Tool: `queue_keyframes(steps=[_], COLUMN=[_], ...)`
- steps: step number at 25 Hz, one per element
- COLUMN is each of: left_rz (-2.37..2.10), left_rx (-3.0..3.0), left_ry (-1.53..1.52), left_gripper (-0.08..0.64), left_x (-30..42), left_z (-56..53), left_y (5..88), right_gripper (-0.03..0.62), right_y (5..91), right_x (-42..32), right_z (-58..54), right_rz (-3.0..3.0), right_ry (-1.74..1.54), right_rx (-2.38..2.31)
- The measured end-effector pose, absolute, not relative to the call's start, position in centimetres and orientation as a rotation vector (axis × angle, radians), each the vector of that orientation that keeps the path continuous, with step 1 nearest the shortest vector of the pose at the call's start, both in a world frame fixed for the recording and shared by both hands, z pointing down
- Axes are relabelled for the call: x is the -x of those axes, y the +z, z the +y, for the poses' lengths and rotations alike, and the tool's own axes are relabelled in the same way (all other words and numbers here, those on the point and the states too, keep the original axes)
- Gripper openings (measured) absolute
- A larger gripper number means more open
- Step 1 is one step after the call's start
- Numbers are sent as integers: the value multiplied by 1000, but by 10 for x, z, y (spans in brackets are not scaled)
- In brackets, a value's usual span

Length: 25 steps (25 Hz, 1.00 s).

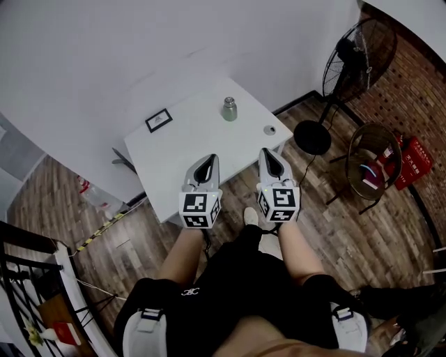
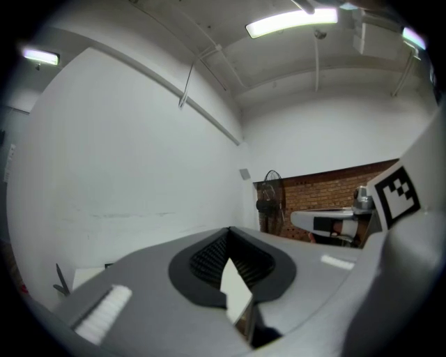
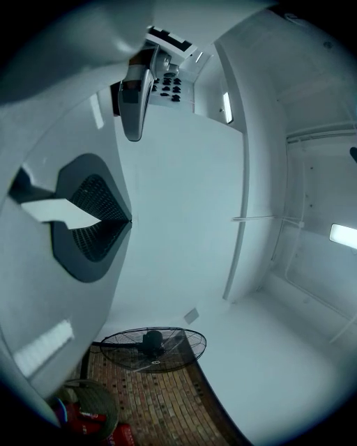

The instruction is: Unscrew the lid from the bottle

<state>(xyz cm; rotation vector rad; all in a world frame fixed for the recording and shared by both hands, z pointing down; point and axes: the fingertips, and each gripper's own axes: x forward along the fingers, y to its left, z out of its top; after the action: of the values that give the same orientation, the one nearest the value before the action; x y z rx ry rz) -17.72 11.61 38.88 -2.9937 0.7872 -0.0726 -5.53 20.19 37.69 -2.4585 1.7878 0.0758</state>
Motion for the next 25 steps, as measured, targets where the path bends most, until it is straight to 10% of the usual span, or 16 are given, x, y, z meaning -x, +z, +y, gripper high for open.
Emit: queue_keyframes(steps=[25], left_rz=[933], left_rx=[2992], left_ry=[-50], left_gripper=[54], left_x=[7], left_z=[-100], left_y=[380], right_gripper=[2], right_y=[365], right_x=[-113], right_z=[-30], right_rz=[1975], right_ry=[102], right_rx=[2374])
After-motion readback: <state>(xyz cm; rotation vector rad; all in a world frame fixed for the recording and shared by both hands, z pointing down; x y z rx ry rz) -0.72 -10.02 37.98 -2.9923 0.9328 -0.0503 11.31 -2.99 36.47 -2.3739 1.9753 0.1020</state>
